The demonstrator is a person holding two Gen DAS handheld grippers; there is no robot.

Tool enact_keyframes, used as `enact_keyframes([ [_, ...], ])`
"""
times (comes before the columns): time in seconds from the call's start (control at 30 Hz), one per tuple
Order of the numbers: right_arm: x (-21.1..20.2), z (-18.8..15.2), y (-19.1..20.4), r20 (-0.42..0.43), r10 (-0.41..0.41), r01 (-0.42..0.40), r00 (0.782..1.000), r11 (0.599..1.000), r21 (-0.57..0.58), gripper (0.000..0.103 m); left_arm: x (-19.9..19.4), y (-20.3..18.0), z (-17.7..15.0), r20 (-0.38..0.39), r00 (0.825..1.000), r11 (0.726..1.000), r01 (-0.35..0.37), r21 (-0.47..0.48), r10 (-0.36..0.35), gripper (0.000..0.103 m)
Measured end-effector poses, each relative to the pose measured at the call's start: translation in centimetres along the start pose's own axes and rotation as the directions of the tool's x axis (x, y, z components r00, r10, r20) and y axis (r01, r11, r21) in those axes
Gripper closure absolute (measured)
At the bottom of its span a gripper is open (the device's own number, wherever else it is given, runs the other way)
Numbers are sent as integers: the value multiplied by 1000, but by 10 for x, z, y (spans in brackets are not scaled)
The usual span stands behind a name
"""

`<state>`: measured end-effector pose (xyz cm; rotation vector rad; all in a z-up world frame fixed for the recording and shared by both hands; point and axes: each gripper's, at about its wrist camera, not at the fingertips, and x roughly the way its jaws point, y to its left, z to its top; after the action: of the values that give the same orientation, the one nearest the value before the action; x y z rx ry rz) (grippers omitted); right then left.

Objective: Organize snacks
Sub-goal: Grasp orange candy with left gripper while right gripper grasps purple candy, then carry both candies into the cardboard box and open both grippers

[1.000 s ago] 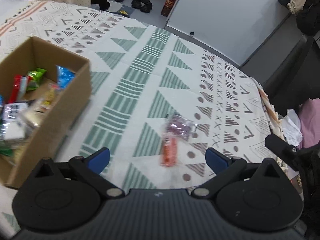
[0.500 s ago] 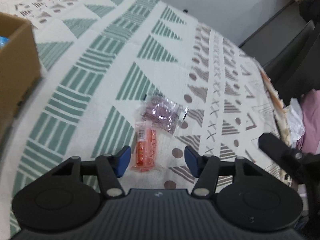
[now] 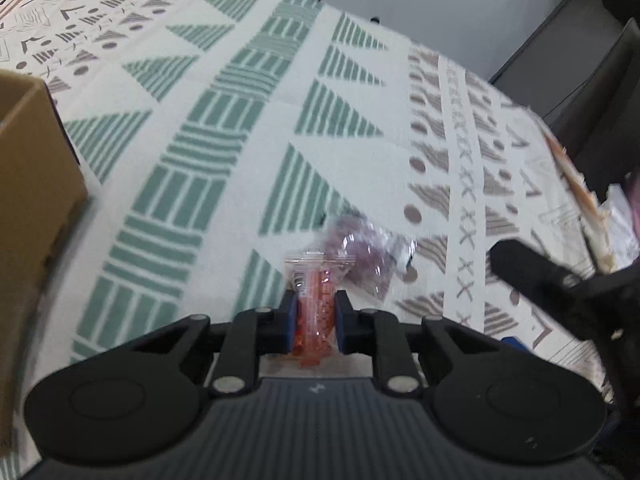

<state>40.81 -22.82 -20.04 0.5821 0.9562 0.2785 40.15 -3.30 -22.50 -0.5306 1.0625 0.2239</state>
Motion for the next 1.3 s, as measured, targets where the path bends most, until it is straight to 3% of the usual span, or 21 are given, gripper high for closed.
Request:
enact_keyframes([
  [0.27,19,-10,18,-10,-5,5,1000,998,-63,23,-13,31,21,27,999,997,38,-67,-36,85],
  [0.43,35,-15,30,-13,-41,39,999,993,-114,23,-16,46,30,36,998,994,57,-92,-54,85],
  [0.7,76,-18,49,-27,-183,171,983,954,-247,29,-9,66,31,12,995,983,95,-155,-95,85],
  [0.77,80,-16,57,-45,-201,180,978,940,-289,59,-7,70,28,-6,996,981,85,-173,-87,85],
  [0.8,80,-14,58,-63,-197,173,978,946,-275,61,-9,71,26,-7,996,982,87,-166,-90,85],
  [0.83,78,-12,60,-78,-186,159,980,952,-262,69,-11,71,25,-7,995,982,94,-161,-96,85],
  [0.97,55,-14,73,-18,-190,175,982,933,-316,72,-26,71,21,13,992,980,127,-154,-127,85],
  [1.3,-16,-12,93,60,-83,99,995,937,-336,73,-80,62,9,88,985,981,160,-107,-151,85],
])
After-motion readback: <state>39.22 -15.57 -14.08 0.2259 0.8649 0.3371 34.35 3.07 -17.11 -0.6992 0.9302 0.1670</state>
